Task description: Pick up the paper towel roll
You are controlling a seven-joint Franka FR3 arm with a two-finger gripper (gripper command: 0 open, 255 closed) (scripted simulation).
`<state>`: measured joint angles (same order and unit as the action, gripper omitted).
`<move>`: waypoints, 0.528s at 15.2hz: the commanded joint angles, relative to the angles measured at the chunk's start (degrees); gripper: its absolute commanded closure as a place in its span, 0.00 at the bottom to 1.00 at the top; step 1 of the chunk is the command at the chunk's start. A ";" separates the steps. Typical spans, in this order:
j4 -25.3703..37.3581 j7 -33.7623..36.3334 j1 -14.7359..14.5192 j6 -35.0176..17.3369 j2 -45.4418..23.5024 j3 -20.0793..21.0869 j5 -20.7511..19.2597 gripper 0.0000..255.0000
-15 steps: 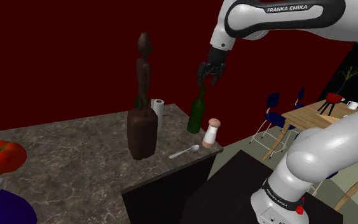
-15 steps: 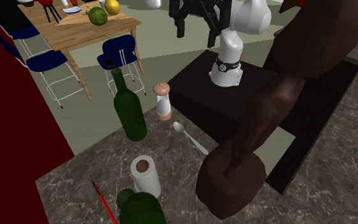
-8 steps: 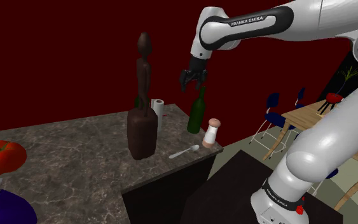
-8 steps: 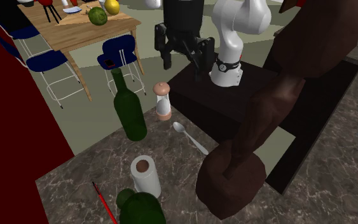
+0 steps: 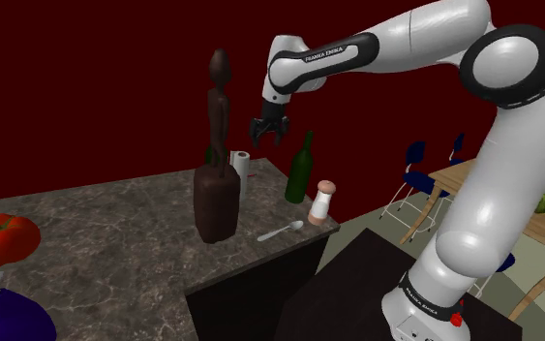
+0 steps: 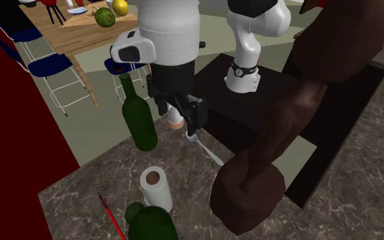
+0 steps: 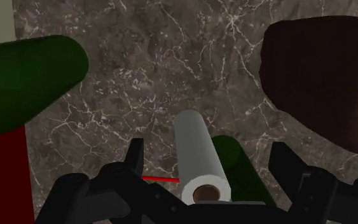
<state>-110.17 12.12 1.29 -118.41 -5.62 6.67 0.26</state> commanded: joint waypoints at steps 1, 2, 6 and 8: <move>3.68 1.02 -0.35 -0.48 -4.51 0.13 -0.74 0.00; 5.67 1.40 -0.51 -0.62 -6.81 0.10 -1.09 0.00; 14.62 2.74 -1.30 -0.40 -16.26 -0.17 -2.39 0.00; 19.33 3.24 -1.72 0.15 -20.75 -0.37 -2.88 0.00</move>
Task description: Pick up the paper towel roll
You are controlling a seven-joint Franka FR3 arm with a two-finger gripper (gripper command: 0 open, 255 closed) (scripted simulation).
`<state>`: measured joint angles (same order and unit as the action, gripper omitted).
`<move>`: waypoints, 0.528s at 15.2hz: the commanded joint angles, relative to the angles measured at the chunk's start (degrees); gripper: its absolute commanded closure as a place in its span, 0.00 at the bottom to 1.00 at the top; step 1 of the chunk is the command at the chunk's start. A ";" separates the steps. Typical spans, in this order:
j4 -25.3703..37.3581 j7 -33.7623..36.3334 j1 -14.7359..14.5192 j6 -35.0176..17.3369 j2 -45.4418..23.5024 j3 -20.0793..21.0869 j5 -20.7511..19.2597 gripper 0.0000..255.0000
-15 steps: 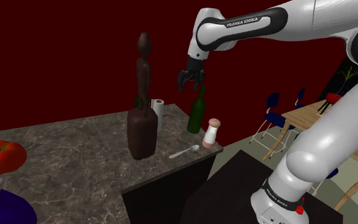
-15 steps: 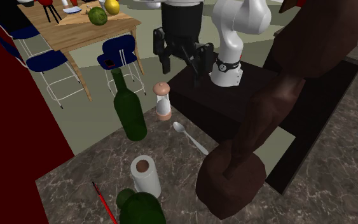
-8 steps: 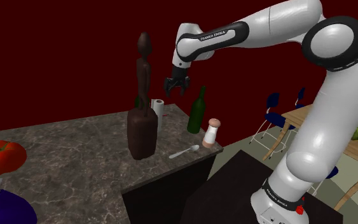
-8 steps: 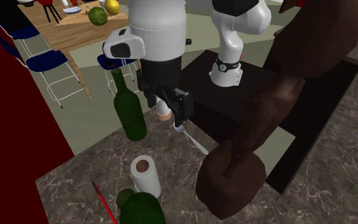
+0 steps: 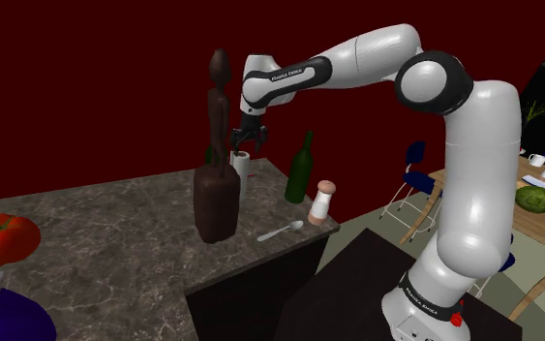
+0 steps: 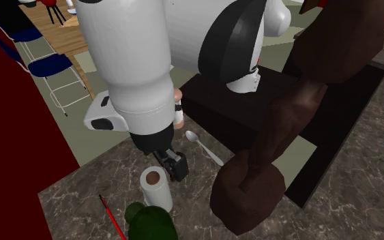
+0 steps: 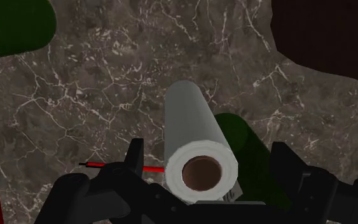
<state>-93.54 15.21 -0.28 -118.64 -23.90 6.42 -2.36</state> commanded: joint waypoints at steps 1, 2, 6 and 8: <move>2.32 0.17 -0.17 -0.27 -2.73 -0.16 -0.30 0.00; 1.96 0.19 -0.18 -0.91 -3.01 -0.18 -0.33 0.00; 0.67 0.28 -0.22 -3.42 -4.24 -0.27 -0.49 0.00; 0.21 0.32 -0.23 -4.39 -4.76 -0.30 -0.56 0.00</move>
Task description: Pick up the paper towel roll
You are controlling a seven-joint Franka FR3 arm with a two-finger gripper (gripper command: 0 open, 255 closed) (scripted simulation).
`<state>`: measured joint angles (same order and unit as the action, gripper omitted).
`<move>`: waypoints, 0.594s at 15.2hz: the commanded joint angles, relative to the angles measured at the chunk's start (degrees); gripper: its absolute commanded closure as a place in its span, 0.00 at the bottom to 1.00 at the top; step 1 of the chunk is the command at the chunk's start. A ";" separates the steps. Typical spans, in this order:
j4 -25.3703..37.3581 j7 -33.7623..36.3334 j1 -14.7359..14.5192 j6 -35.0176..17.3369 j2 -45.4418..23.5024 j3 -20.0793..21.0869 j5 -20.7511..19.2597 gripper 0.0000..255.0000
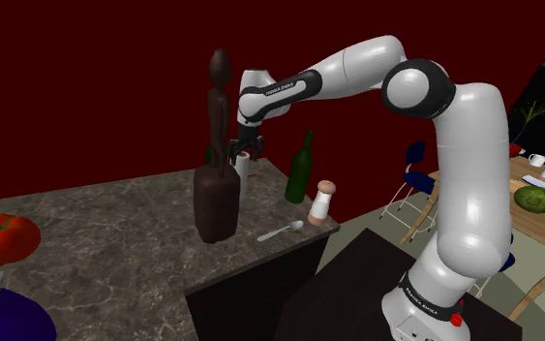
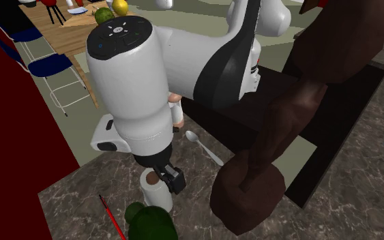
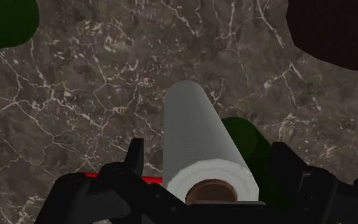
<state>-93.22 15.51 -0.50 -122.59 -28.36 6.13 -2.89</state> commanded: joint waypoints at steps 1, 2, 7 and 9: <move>-0.09 0.01 -0.02 -0.43 -0.31 -0.02 -0.03 0.00; 0.16 -0.01 -0.01 -0.26 -0.38 -0.02 -0.03 1.00; 0.04 -0.01 -0.01 -0.29 -0.30 -0.02 -0.03 1.00; 0.07 0.01 -0.02 -0.26 -0.29 -0.01 -0.03 1.00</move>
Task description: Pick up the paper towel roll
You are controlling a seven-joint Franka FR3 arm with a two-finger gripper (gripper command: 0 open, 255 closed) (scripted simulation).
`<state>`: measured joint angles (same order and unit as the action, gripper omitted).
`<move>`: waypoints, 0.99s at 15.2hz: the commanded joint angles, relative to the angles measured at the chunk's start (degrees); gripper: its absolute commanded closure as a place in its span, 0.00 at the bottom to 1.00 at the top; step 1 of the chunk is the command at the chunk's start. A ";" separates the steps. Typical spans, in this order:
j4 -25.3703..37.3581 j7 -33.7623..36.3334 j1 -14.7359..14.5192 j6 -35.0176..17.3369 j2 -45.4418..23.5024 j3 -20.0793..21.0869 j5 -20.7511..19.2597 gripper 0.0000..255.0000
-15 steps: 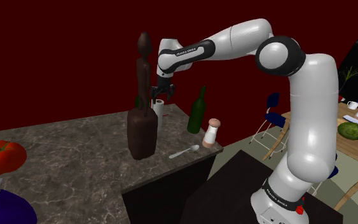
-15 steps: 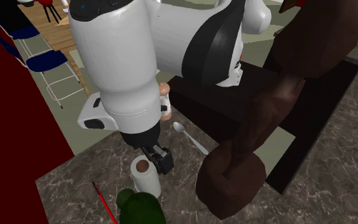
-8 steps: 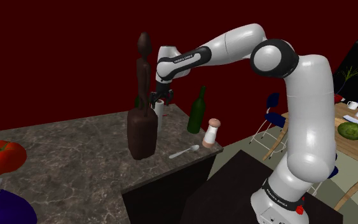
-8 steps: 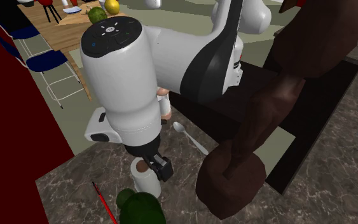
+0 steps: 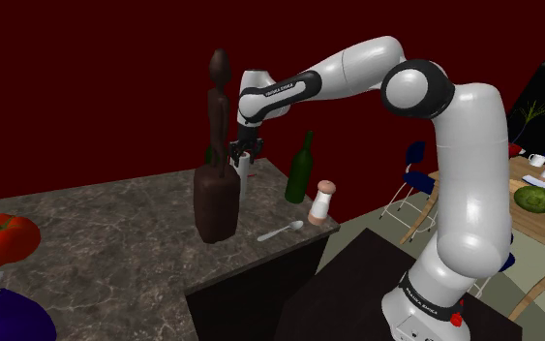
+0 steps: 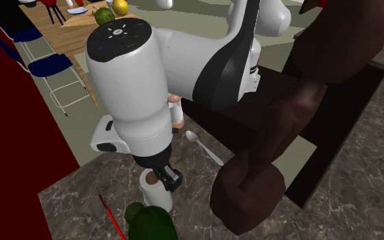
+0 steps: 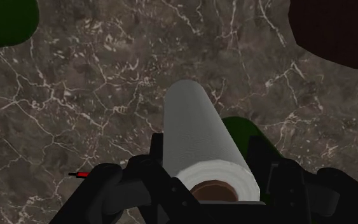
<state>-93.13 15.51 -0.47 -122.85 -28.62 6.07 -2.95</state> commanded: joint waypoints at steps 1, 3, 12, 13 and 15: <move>-0.01 -0.01 -0.03 0.00 -0.04 0.05 0.04 1.00; 0.10 -0.01 -0.03 0.44 0.29 0.08 0.07 1.00; 3.26 -0.19 0.04 6.18 2.87 0.26 0.41 1.00; 3.68 -0.21 0.04 6.84 3.11 0.27 0.45 1.00; 4.58 -0.24 0.05 8.17 3.55 0.30 0.51 1.00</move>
<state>-89.49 15.32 -0.43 -115.72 -25.14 6.37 -2.47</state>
